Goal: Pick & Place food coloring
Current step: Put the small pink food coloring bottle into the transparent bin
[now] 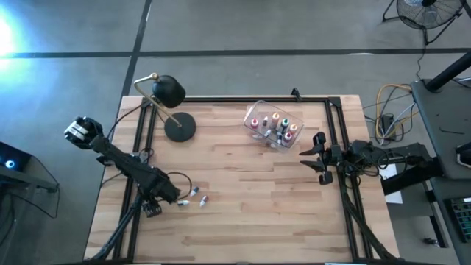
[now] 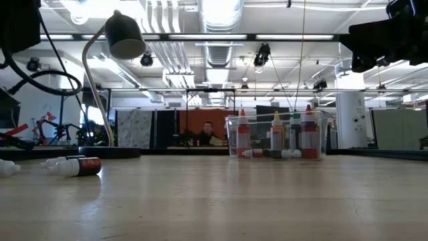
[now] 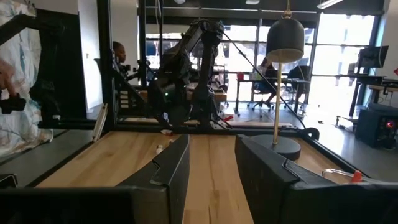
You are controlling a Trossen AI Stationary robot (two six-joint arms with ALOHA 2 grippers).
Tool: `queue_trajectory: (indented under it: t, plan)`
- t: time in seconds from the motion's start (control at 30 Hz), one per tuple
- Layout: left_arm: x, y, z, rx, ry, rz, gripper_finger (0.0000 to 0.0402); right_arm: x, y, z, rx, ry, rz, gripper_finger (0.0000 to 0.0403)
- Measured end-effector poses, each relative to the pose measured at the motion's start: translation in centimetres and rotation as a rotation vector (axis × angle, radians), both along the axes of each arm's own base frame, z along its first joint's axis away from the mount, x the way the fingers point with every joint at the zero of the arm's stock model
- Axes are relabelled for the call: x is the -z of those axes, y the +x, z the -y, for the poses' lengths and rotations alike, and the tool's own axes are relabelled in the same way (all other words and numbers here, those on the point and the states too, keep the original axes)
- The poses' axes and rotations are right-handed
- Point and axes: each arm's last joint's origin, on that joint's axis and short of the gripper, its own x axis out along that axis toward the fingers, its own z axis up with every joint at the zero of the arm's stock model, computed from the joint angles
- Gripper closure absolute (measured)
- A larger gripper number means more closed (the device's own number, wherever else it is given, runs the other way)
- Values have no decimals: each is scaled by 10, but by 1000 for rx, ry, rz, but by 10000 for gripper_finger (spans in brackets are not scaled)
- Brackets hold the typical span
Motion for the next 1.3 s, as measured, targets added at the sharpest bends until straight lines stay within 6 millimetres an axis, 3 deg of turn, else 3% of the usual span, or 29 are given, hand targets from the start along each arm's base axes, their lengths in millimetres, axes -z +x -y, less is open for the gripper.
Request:
queue_trajectory:
  t: [0.4, 0.7, 1.1, 1.3]
  plan:
    - [39, 4, 3, -75, 100, -144, 180, 0, 0, 0, 0, 0, 0, 280]
    - [47, 8, 6, -78, 85, -214, 186, 0, 0, 0, 0, 0, 0, 280]
    - [51, 10, 10, -28, 9, -206, 314, 0, 0, 0, 0, 0, 0, 280]
    - [49, 16, -1, 23, 8, -137, 359, 0, 0, 0, 0, 0, 0, 280]
